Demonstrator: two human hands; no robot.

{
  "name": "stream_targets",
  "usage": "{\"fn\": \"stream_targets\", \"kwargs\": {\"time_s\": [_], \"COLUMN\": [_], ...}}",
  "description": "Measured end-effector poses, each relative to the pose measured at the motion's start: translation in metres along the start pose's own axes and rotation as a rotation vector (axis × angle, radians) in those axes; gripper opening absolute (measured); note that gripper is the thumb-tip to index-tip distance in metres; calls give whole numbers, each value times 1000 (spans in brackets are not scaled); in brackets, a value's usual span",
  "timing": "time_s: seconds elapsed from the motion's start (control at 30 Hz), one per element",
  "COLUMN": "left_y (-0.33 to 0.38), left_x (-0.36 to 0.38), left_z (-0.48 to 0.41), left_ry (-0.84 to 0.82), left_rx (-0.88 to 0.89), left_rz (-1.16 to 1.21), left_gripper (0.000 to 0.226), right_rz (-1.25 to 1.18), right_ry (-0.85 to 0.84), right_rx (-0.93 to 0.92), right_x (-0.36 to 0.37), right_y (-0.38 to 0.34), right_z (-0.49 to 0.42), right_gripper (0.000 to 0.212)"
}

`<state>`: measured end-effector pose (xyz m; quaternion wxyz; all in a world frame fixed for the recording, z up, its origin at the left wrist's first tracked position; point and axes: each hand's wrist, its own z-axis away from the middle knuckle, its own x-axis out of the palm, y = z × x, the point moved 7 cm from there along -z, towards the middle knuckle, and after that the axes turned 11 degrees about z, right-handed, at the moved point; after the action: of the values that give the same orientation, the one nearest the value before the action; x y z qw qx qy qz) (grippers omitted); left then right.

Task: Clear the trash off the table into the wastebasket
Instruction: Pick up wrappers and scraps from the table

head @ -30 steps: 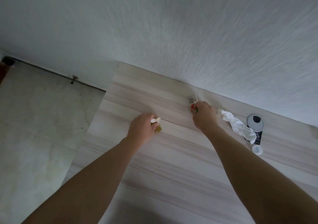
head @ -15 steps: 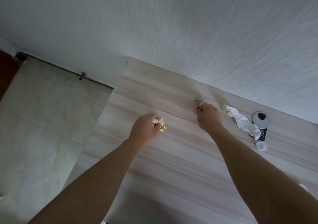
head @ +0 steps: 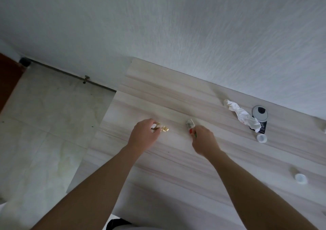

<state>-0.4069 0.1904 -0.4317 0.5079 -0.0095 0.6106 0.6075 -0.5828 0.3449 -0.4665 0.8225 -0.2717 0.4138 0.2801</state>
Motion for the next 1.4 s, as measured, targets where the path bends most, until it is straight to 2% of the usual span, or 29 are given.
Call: {"fn": "stream_targets", "kwargs": {"time_s": [0.13,0.5,1.0,1.4], "left_y": [-1,-3,54,123], "left_x": [-6,-35,-54,-28], "left_z": [16,66,109,183], "left_ry": [-6,-7,-108,-165], "left_rx": [1,35,366,592], "left_rz": [-11,-18,43,40], "left_gripper": [14,14,14,12], "right_rz": [-32,-115,-160,-189], "right_ry": [-36,129,366,503], "right_rx": [-45,-38,130,276], "right_x": [13,-14,-32,-41], "right_y": [-13,-46,-51,2], "right_z": [31,96,223,338], "right_gripper": [7,11,9,10]}}
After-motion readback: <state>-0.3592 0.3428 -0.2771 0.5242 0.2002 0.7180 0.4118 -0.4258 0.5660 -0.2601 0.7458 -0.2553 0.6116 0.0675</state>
